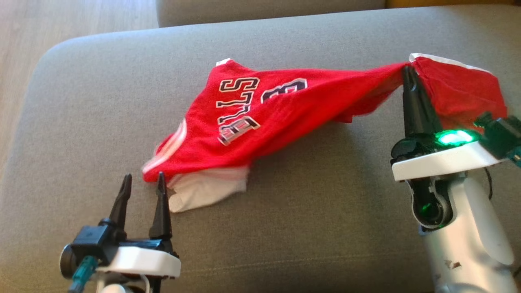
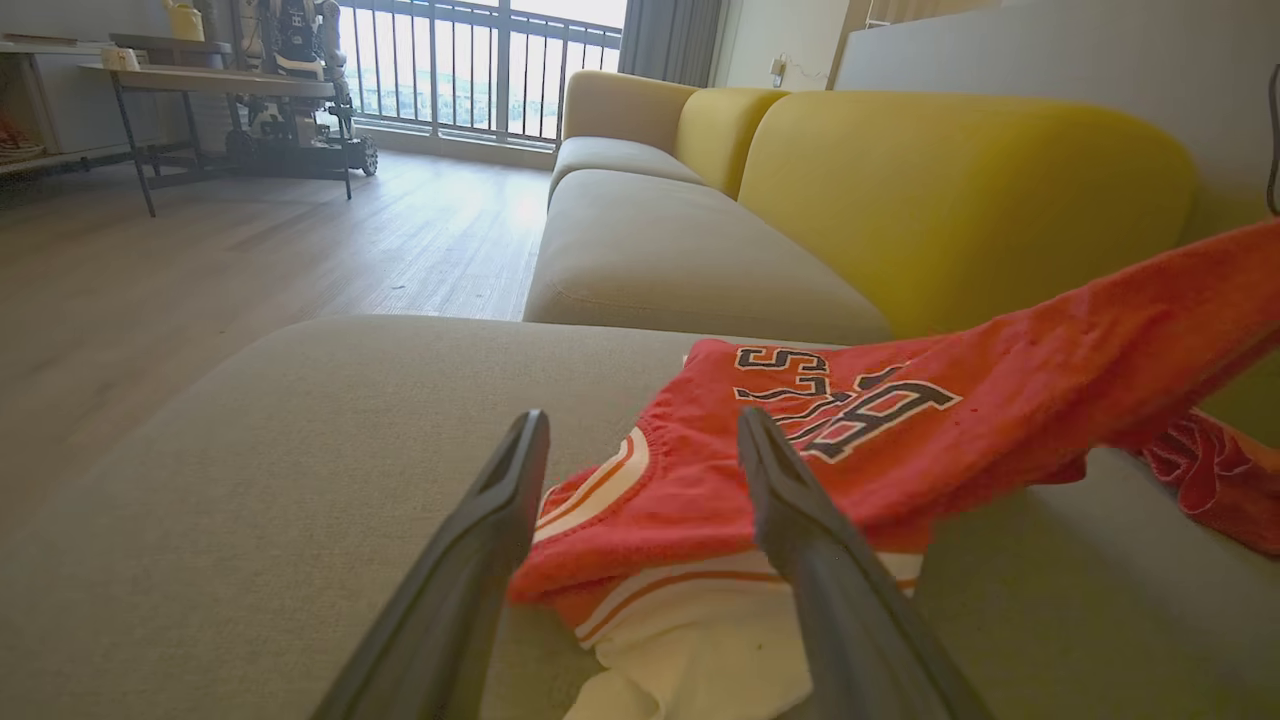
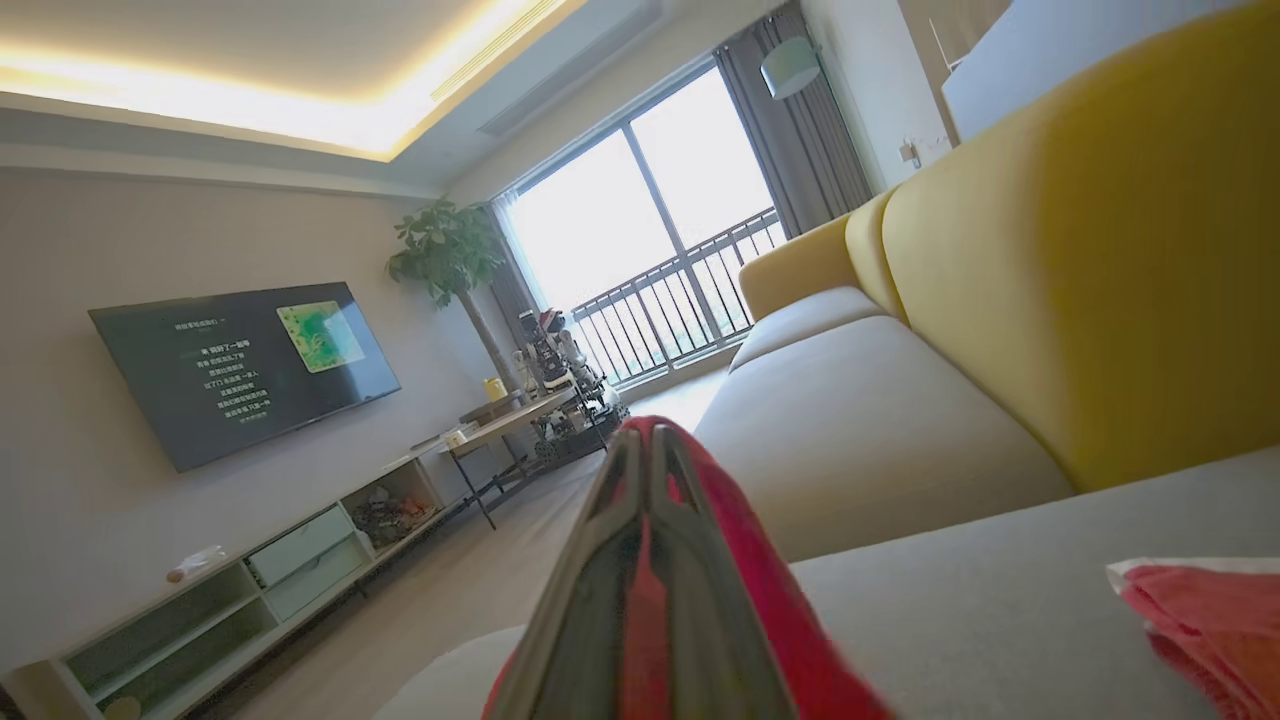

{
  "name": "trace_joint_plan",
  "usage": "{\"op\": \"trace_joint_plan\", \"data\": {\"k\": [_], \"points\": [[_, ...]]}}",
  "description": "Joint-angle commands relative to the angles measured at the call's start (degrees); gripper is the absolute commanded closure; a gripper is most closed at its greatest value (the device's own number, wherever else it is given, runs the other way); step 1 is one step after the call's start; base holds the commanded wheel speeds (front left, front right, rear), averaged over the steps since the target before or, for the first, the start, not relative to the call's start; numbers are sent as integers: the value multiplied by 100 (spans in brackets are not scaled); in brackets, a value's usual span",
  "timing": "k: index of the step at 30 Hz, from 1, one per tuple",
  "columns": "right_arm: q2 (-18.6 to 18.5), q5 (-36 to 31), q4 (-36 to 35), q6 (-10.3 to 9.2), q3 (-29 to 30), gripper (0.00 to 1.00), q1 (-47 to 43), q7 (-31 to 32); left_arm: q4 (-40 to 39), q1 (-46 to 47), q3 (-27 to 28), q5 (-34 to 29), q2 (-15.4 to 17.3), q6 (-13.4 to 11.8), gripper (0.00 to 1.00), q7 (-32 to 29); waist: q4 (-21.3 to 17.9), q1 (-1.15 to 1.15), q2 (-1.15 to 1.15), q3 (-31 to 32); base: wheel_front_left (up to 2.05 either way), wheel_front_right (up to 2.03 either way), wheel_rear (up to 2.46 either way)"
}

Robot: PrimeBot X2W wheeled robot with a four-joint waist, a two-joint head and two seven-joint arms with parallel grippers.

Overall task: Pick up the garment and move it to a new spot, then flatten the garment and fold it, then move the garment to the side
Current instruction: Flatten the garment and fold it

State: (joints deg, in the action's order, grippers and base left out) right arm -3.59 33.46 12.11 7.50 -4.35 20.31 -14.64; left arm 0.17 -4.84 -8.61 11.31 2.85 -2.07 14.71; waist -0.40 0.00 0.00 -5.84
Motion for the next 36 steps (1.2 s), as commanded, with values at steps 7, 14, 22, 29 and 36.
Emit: {"op": "trace_joint_plan", "data": {"k": [7,14,22,29,36], "points": [[71,-345,245,-1,-362,100,863,-36,-183,139,-93,69,4,-72,0,29,175,0,0,80,0,0,0],[71,-412,2760,-1,-1133,100,2481,72,-49,314,-450,157,3,-32,0,29,627,0,0,5,0,0,0],[71,-1790,4117,-1,-51,0,3491,-33,23,497,-892,252,3,-72,0,29,1008,0,0,-259,0,0,0],[71,-1809,2803,-1,50,0,2729,-35,696,397,-1108,149,15,204,0,29,794,0,0,-263,0,0,0],[71,-1617,1713,-1,413,0,1016,-35,1500,489,-1248,-280,228,199,0,29,548,0,0,-147,0,0,0]]}}
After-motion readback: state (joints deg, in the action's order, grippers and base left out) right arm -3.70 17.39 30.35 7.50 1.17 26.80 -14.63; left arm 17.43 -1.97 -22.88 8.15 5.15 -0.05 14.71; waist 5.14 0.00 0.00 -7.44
